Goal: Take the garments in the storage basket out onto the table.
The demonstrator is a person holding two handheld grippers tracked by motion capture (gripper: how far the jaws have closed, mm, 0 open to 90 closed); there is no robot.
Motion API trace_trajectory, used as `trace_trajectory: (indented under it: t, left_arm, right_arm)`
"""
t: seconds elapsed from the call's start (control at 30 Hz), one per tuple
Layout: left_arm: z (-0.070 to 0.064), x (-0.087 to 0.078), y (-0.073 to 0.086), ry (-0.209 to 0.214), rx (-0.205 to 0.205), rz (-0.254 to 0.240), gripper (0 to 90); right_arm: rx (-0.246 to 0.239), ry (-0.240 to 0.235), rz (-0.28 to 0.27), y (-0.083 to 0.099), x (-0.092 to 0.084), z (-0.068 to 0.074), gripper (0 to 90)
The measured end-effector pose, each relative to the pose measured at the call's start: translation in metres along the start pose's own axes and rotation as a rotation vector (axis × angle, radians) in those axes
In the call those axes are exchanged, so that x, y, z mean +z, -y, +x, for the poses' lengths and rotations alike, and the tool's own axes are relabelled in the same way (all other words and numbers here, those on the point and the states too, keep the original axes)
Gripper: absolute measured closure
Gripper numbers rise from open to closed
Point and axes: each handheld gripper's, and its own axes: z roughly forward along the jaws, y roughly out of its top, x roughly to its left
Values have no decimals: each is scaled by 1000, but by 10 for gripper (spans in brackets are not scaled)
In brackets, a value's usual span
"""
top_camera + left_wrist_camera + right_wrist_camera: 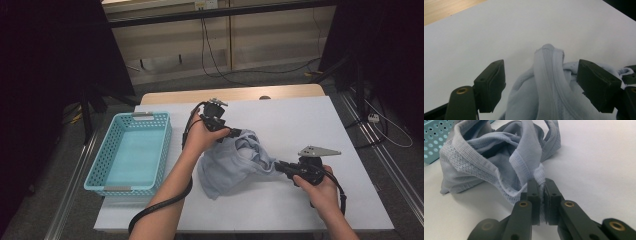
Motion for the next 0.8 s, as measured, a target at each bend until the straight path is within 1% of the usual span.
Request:
trace_trajectory:
  t: [0.07,0.13,0.23,0.27,0.3,0.33,0.47,0.5,0.6,0.67,0.7,0.73,0.77,0.8]
  left_arm:
    - [1,4,-5,9,-4,5,233]
    - [1,9,-8,6,-11,6,235]
    - [0,18,-12,4,-9,17,239]
    - [0,21,-14,0,0,28,238]
    - [1,24,-14,3,9,35,238]
    - [1,27,-14,7,3,35,238]
    - [1,39,-14,13,12,53,245]
    - [2,42,-14,18,9,56,252]
    - [2,48,-14,34,17,61,269]
    - [1,52,-13,52,26,71,321]
    - [0,53,-12,63,40,82,366]
    - [-1,53,-12,77,39,100,479]
    - [-2,53,-11,85,50,122,557]
    - [-3,52,-11,87,36,134,599]
  right_arm:
    - [1,0,-1,0,0,0,851]
    - [-1,3,-2,0,-1,0,852]
    - [2,4,-5,0,-2,-1,851]
    - [6,4,-5,0,-2,-1,852]
    - [4,4,-8,0,-3,-1,851]
    - [5,5,-8,0,-3,-1,851]
    - [2,7,-7,1,-4,-1,851]
    - [0,6,-3,2,-4,-1,851]
    - [-4,6,-2,2,-4,0,851]
    - [-7,8,-3,2,-5,1,851]
    - [-7,9,-4,2,-6,1,851]
    - [-10,14,-7,2,-6,1,851]
    - [-15,19,-9,2,-7,1,852]
    - [-27,35,-17,2,-8,1,852]
